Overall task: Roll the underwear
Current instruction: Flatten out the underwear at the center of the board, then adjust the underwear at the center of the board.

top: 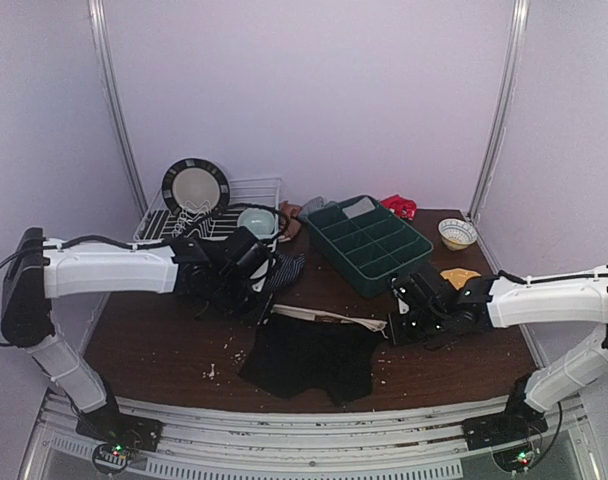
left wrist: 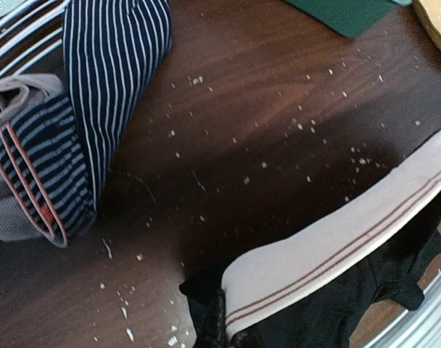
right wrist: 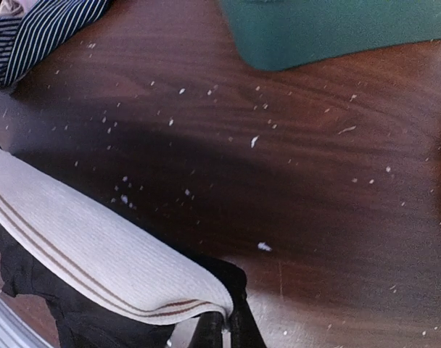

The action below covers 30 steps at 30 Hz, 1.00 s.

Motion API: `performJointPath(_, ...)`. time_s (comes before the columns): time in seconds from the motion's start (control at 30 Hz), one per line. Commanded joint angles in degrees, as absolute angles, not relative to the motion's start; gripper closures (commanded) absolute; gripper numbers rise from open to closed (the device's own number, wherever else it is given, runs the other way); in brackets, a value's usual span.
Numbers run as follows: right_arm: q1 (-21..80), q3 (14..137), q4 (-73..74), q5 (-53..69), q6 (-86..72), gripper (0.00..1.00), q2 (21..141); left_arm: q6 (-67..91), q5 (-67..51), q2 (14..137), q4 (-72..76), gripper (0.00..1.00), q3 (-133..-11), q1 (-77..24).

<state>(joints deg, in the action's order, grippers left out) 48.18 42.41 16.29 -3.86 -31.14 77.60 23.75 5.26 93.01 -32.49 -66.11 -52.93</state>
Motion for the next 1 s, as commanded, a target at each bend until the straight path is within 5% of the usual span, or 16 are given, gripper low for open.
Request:
performJointPath(0.0,46.0,45.7,16.5,-13.8,-31.2,1.00,81.1,21.1,10.6,100.3,-31.2,1.00,-71.1,-48.6)
performJointPath(0.03,45.5,46.7,17.0,-13.8,-31.0,1.00,82.4,21.0,10.7,102.3,-31.4,1.00,-72.4,-47.9)
performJointPath(0.17,45.5,49.4,20.1,-12.8,-30.1,0.57,82.3,20.8,11.0,107.8,-32.0,0.97,-75.7,-47.3)
performJointPath(0.27,46.7,48.1,21.0,-12.6,-29.6,0.43,76.7,20.4,10.6,107.4,-31.0,0.53,-75.6,-47.3)
performJointPath(0.4,49.7,47.2,21.1,-9.8,-29.7,0.40,71.7,19.5,8.6,102.4,-30.9,0.27,-74.3,-47.5)
performJointPath(0.43,50.6,47.2,19.8,-7.7,-30.0,0.41,72.0,19.5,8.5,100.3,-30.6,0.08,-73.2,-47.6)
performJointPath(0.47,51.5,47.8,18.7,-6.1,-30.3,0.42,73.1,19.7,8.6,98.2,-30.4,0.03,-71.9,-47.8)
performJointPath(0.67,56.9,58.3,15.4,-3.7,-29.2,0.52,89.8,23.7,-1.9,89.1,-20.7,0.13,-59.7,-48.3)
performJointPath(0.97,59.9,72.1,25.4,-13.8,-26.9,0.49,106.5,31.4,-14.0,98.5,-3.2,0.70,-49.5,-48.4)
